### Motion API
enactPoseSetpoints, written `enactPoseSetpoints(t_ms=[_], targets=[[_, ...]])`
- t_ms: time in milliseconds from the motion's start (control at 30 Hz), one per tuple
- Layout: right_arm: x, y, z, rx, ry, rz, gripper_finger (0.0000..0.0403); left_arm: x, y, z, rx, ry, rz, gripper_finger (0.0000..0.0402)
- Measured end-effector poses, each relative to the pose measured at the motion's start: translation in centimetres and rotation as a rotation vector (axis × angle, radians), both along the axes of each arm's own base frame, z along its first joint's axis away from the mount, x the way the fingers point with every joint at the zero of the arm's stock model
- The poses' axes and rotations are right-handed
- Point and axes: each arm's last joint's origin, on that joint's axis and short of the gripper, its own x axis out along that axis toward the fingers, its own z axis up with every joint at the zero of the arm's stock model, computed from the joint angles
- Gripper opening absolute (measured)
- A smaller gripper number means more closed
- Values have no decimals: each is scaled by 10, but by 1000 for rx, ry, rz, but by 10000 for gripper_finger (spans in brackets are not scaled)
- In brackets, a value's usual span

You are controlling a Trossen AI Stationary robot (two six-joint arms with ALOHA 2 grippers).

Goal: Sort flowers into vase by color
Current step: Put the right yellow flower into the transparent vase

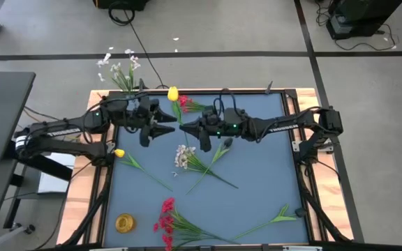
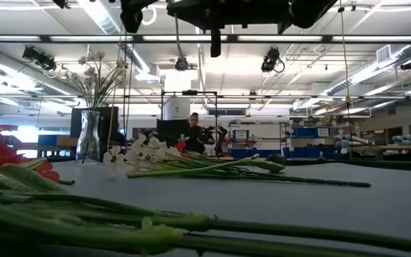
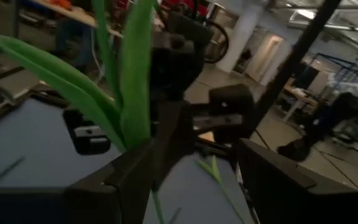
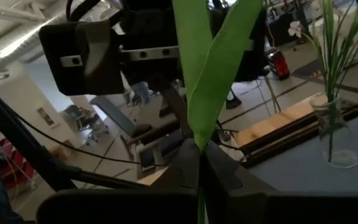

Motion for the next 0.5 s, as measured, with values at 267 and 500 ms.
enactPoseSetpoints(t_ms=[267, 500], targets=[[0, 1, 0, -80, 6, 15, 9, 11, 4, -6, -37, 20, 45, 233], [0, -1, 1, -112, -9, -50, 9, 10, 4, -2, -78, -9, 55, 233]])
